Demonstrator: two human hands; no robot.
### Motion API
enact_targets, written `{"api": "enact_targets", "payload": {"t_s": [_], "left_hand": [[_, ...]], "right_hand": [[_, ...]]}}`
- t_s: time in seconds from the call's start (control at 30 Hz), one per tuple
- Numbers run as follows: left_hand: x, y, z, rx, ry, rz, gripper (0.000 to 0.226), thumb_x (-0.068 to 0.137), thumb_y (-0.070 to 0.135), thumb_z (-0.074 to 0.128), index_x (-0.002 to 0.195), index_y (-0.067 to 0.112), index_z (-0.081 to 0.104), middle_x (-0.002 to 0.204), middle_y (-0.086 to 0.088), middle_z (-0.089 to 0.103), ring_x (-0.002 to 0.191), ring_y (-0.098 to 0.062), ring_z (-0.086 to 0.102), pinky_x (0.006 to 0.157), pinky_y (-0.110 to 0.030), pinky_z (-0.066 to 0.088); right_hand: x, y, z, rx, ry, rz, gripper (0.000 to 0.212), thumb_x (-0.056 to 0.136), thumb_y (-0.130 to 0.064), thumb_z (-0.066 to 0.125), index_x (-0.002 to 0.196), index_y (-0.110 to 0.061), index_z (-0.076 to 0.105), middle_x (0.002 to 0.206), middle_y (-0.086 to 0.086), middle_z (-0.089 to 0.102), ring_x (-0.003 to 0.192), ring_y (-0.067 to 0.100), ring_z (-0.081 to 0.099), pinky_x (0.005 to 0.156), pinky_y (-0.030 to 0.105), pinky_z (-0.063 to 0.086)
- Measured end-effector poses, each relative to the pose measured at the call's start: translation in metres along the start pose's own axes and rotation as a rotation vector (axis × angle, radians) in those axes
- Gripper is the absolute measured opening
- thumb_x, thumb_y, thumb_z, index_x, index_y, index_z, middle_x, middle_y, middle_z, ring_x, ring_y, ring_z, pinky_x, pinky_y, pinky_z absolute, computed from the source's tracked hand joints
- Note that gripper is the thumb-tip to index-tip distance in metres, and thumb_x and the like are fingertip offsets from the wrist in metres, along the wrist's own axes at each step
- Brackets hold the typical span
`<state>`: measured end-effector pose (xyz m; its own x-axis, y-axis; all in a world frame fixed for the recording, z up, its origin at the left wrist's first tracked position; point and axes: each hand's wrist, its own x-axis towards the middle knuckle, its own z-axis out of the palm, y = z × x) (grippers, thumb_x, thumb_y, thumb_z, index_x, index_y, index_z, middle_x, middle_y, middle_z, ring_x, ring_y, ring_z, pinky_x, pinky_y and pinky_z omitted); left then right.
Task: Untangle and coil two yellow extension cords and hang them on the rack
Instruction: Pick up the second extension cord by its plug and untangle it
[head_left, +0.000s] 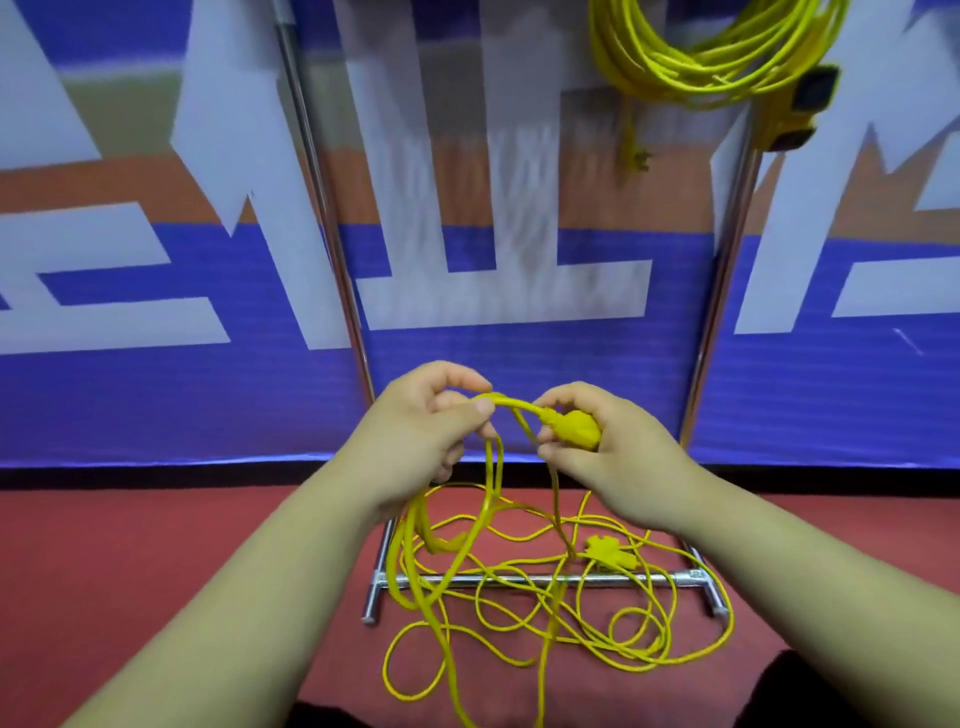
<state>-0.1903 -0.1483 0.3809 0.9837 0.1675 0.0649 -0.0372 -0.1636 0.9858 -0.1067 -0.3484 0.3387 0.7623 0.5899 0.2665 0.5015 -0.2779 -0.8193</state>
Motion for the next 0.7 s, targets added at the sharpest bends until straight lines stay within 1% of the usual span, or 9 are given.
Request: {"api": "enact_targets", "payload": {"t_s": [0.1, 0.17, 0.27, 0.33, 0.37, 0.43, 0.57, 0.63, 0.7], "left_hand": [[0.002, -0.015, -0.007, 0.141, -0.016, -0.060, 0.027, 0.090, 0.002, 0.069, 0.111, 0.014, 0.059, 0.088, -0.014, 0.072, 0.049, -0.014, 0.047, 0.047, -0.025, 0.040], [0.006, -0.022, -0.007, 0.180, -0.033, -0.091, 0.030, 0.088, -0.004, 0.068, 0.112, 0.013, 0.059, 0.097, -0.013, 0.071, 0.051, -0.015, 0.051, 0.048, -0.026, 0.045], [0.011, -0.031, -0.004, 0.234, -0.077, -0.096, 0.033, 0.089, -0.005, 0.066, 0.113, 0.016, 0.059, 0.107, -0.013, 0.068, 0.054, -0.018, 0.057, 0.051, -0.030, 0.050], [0.015, -0.037, -0.003, 0.325, -0.086, -0.077, 0.037, 0.087, -0.002, 0.068, 0.114, 0.021, 0.058, 0.113, -0.008, 0.064, 0.056, -0.020, 0.063, 0.055, -0.034, 0.055], [0.017, -0.040, -0.003, 0.379, -0.090, -0.066, 0.039, 0.087, -0.001, 0.069, 0.115, 0.023, 0.058, 0.114, -0.005, 0.063, 0.058, -0.021, 0.066, 0.056, -0.036, 0.057], [0.020, -0.045, -0.003, 0.460, -0.115, -0.047, 0.040, 0.086, -0.001, 0.070, 0.115, 0.023, 0.057, 0.110, -0.003, 0.064, 0.061, -0.022, 0.070, 0.059, -0.037, 0.059], [0.025, -0.052, -0.003, 0.543, -0.174, -0.053, 0.026, 0.089, -0.001, 0.065, 0.106, 0.019, 0.061, 0.098, -0.009, 0.068, 0.068, -0.023, 0.074, 0.060, -0.035, 0.059], [0.029, -0.057, -0.004, 0.614, -0.171, -0.030, 0.020, 0.090, 0.003, 0.063, 0.100, 0.021, 0.064, 0.093, -0.003, 0.070, 0.067, -0.016, 0.073, 0.060, -0.033, 0.056], [0.033, -0.058, -0.004, 0.656, -0.147, -0.010, 0.017, 0.093, 0.008, 0.061, 0.096, 0.024, 0.065, 0.083, 0.002, 0.071, 0.066, -0.012, 0.072, 0.057, -0.026, 0.050]], "right_hand": [[-0.005, -0.002, -0.005, 0.087, -0.018, 0.035, 0.031, 0.088, -0.014, 0.074, 0.108, -0.035, 0.062, 0.076, -0.004, 0.067, 0.070, 0.021, 0.069, 0.080, 0.051, 0.057], [-0.005, -0.003, -0.010, 0.203, -0.027, 0.076, 0.031, 0.091, -0.011, 0.071, 0.114, -0.031, 0.064, 0.079, 0.006, 0.062, 0.069, 0.019, 0.068, 0.083, 0.053, 0.057], [-0.004, -0.006, -0.012, 0.417, -0.059, 0.166, 0.037, 0.093, -0.001, 0.064, 0.124, -0.022, 0.062, 0.093, 0.015, 0.063, 0.080, 0.021, 0.069, 0.089, 0.045, 0.059], [-0.003, -0.006, -0.012, 0.549, -0.036, 0.216, 0.038, 0.093, 0.003, 0.063, 0.126, -0.016, 0.062, 0.098, 0.013, 0.064, 0.086, 0.024, 0.071, 0.085, 0.035, 0.061], [-0.001, -0.005, -0.012, 0.597, -0.009, 0.233, 0.037, 0.092, 0.004, 0.063, 0.123, -0.014, 0.064, 0.095, 0.009, 0.065, 0.086, 0.025, 0.072, 0.084, 0.032, 0.060], [0.003, -0.001, -0.012, 0.679, 0.040, 0.258, 0.034, 0.090, 0.008, 0.064, 0.116, -0.013, 0.067, 0.087, 0.004, 0.066, 0.084, 0.024, 0.073, 0.085, 0.032, 0.060], [0.009, 0.003, -0.010, 0.793, 0.069, 0.307, 0.031, 0.085, 0.013, 0.064, 0.106, -0.009, 0.067, 0.082, 0.008, 0.068, 0.080, 0.025, 0.070, 0.088, 0.036, 0.058], [0.013, 0.005, -0.010, 0.847, 0.098, 0.315, 0.030, 0.085, 0.014, 0.063, 0.105, -0.008, 0.066, 0.080, 0.009, 0.070, 0.078, 0.025, 0.070, 0.086, 0.035, 0.057], [0.018, 0.008, -0.010, 0.879, 0.134, 0.311, 0.029, 0.086, 0.012, 0.063, 0.106, -0.008, 0.065, 0.082, 0.011, 0.071, 0.080, 0.024, 0.070, 0.085, 0.034, 0.057]]}}
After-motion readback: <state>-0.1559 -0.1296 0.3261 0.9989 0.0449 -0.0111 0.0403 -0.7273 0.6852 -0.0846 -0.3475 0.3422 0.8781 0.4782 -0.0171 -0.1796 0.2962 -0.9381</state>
